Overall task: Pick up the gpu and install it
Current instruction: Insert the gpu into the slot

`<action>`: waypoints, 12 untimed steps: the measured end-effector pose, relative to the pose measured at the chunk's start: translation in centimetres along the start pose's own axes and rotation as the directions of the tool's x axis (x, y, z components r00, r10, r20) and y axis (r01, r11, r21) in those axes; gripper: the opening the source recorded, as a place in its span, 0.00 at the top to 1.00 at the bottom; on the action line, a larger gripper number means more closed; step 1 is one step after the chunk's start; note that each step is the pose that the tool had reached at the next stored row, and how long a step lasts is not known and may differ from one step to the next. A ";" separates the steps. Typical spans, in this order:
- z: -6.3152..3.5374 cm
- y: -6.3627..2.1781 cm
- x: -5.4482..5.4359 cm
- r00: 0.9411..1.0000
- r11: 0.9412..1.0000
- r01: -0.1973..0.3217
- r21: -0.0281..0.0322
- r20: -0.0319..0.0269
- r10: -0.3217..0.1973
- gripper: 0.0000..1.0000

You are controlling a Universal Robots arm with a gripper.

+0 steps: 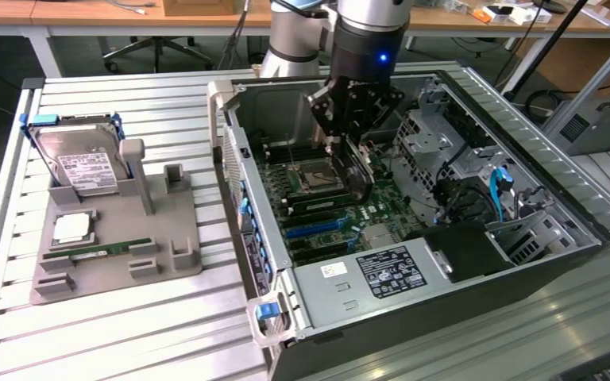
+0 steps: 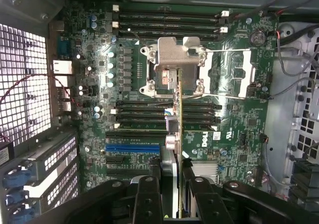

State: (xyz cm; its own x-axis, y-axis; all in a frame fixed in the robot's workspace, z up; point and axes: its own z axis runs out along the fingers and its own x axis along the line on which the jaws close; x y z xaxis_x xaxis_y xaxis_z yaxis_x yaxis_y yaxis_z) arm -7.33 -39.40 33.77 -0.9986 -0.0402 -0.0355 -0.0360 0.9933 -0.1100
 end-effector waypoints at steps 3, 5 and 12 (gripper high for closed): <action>0.00 0.00 0.0 1.000 1.000 0.022 -0.001 0.002 -0.022 0.73; 0.00 0.00 0.0 0.999 0.999 0.034 -0.001 0.004 -0.034 0.73; 0.00 0.00 0.0 0.997 0.997 0.073 -0.002 0.008 -0.073 0.73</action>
State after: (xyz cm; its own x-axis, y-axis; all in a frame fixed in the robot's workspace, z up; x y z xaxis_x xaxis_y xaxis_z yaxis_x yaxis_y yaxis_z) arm -7.33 -39.40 33.77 -0.9930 -0.1130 -0.0355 -0.1085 0.9880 -0.1101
